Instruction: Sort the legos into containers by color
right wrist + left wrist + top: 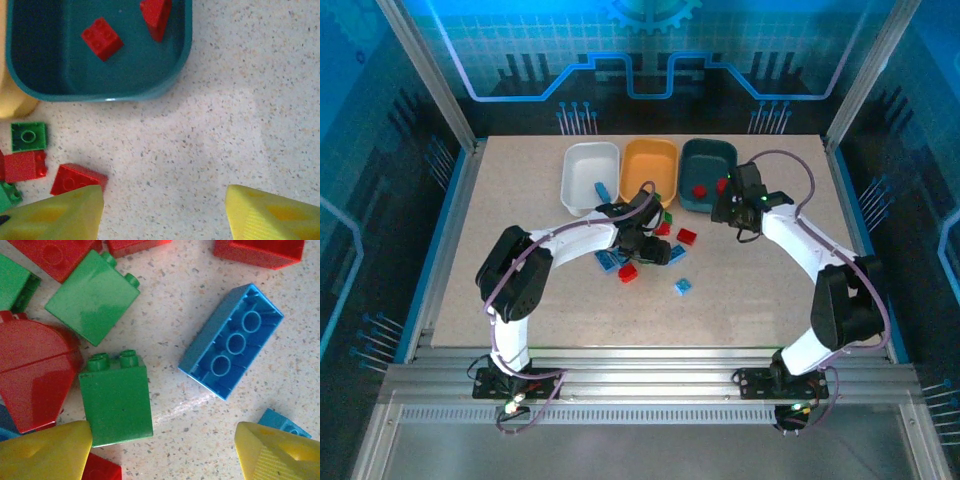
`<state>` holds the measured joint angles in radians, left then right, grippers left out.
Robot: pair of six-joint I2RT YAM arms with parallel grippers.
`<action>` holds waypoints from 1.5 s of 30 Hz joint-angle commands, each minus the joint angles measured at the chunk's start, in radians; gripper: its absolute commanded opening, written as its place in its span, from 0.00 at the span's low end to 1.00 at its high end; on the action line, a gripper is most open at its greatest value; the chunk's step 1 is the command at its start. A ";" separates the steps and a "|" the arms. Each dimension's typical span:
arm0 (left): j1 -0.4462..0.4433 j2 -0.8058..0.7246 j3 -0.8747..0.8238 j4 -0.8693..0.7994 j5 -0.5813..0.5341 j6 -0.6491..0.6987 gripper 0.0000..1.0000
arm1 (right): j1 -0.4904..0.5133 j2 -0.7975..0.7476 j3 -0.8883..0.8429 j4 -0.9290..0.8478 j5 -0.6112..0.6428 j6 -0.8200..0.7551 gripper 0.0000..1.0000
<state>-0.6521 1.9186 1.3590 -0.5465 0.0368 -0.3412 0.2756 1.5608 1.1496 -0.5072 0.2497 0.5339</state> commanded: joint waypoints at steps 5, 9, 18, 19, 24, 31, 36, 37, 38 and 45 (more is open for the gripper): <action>-0.004 0.073 0.056 -0.054 -0.032 -0.011 0.77 | -0.008 -0.074 -0.060 0.004 -0.001 0.001 0.68; -0.004 0.079 0.077 -0.063 -0.033 -0.003 0.76 | -0.009 -0.094 -0.086 0.012 0.002 0.005 0.68; -0.004 0.138 0.107 -0.085 -0.073 0.002 0.67 | -0.010 -0.118 -0.109 0.009 -0.001 0.002 0.68; -0.005 0.144 0.110 -0.085 -0.081 0.005 0.64 | -0.011 -0.122 -0.111 0.007 0.000 0.001 0.68; -0.006 0.160 0.122 -0.096 -0.093 0.011 0.57 | -0.021 -0.153 -0.130 0.002 -0.015 0.000 0.67; -0.017 0.155 0.117 -0.127 -0.135 0.031 0.53 | -0.035 -0.208 -0.162 -0.001 -0.036 0.000 0.68; -0.029 0.153 0.117 -0.136 -0.146 0.036 0.58 | -0.043 -0.224 -0.168 -0.002 -0.043 -0.006 0.67; -0.031 0.154 0.119 -0.137 -0.147 0.036 0.58 | -0.045 -0.227 -0.171 -0.001 -0.046 -0.005 0.68; -0.034 0.156 0.122 -0.138 -0.149 0.035 0.57 | -0.045 -0.228 -0.174 0.002 -0.049 -0.007 0.67; -0.053 0.167 0.139 -0.153 -0.169 0.035 0.46 | -0.047 -0.257 -0.209 0.020 -0.075 -0.003 0.67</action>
<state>-0.6937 2.0583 1.4826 -0.6479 -0.1104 -0.3111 0.2451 1.3434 0.9657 -0.4965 0.1989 0.5339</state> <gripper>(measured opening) 0.471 0.676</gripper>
